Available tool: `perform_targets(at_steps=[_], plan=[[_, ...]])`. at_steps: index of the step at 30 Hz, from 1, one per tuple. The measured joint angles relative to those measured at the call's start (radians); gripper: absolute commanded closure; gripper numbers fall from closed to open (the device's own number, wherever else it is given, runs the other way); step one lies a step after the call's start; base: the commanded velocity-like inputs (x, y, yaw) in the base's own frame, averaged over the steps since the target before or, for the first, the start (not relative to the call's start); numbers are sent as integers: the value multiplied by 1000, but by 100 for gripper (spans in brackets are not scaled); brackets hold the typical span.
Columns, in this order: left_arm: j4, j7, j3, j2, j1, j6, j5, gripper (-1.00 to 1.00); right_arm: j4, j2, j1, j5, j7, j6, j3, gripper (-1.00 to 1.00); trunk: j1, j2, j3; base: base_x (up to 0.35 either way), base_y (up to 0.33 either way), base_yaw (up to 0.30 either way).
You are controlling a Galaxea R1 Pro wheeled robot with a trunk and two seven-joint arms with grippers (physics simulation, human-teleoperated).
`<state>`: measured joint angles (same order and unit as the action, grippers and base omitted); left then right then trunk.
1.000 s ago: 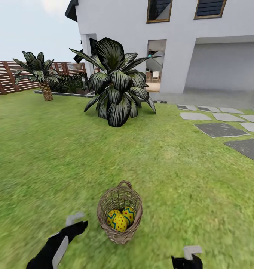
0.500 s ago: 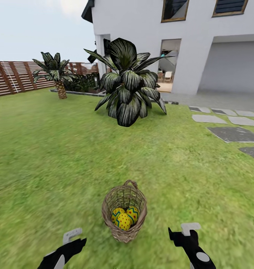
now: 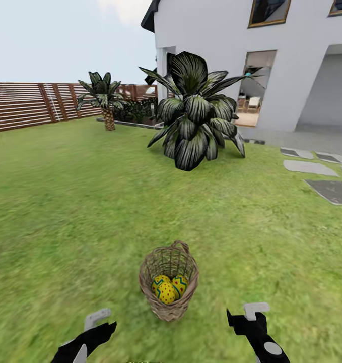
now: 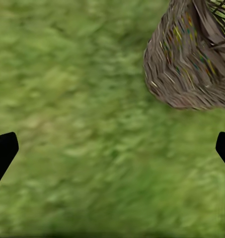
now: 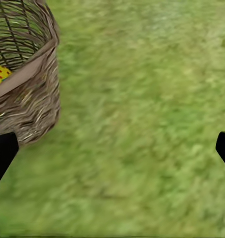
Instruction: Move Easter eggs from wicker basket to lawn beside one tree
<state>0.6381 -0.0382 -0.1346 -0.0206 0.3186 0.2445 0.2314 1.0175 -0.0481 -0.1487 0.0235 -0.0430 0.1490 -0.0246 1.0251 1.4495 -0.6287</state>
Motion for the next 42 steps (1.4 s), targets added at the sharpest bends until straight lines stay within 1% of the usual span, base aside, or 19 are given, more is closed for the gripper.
perform_targets(at_steps=[5,13,19,23,25,26,27,28,29,30,32,34,35,36,37,39,41,42], plan=[[0,-1,-2,0,0,0,1,-100,-11,0,0,1,0,0,-1,-100,0,0,0,90,-320,292],[2,0,-1,4,0,-2,1,-100,-13,0,0,1,0,-2,-2,-100,-1,0,0,237,-246,289],[6,1,-5,7,0,-1,2,-100,-13,0,0,2,0,-2,-3,-100,-1,0,0,287,-131,248],[12,6,-6,13,0,-1,4,-100,-13,0,0,2,0,-2,-2,-100,0,0,0,73,-25,85],[30,8,-7,15,0,2,4,-100,-13,0,0,1,0,-2,-2,-100,0,0,0,13,-4,15],[67,13,-7,17,2,10,3,-100,-13,0,0,1,0,-2,-2,-100,0,0,0,3,-1,4],[120,24,-7,24,4,17,2,-100,-13,0,0,2,0,-2,-2,-100,0,0,0,2,-1,3],[137,30,-7,27,5,20,1,-100,-13,0,0,1,0,-2,-2,-100,0,0,0,2,-1,2],[167,46,-6,36,8,27,1,-100,-13,0,0,1,0,-2,-2,-100,0,0,0,0,0,0],[211,88,-7,54,15,48,1,-100,-13,0,0,2,0,-2,-2,-100,0,0,0,0,0,0],[260,173,-5,84,29,90,1,-100,-13,0,0,3,0,-1,-2,-100,0,0,0,0,0,0],[288,268,-3,107,50,120,0,-100,-13,0,0,3,0,-1,-1,-100,0,0,0,0,0,0],[297,329,1,117,72,131,3,-100,-13,0,0,3,0,-1,-1,-100,0,0,0,0,0,0],[299,346,2,119,80,134,6,-100,-13,0,0,3,0,-1,-1,-100,0,0,0,0,0,0],[302,383,6,127,111,141,34,-100,-12,0,0,3,0,-1,-1,-100,0,0,0,0,0,0],[298,401,8,129,155,174,95,-100,-11,0,0,4,0,0,0,-100,0,0,0,0,0,0],[291,408,9,130,194,264,167,-100,-6,0,0,5,-1,1,1,-100,0,0,0,0,0,0],[288,410,9,131,205,311,197,-100,-5,0,0,5,-1,2,2,-100,0,0,0,0,0,0]])
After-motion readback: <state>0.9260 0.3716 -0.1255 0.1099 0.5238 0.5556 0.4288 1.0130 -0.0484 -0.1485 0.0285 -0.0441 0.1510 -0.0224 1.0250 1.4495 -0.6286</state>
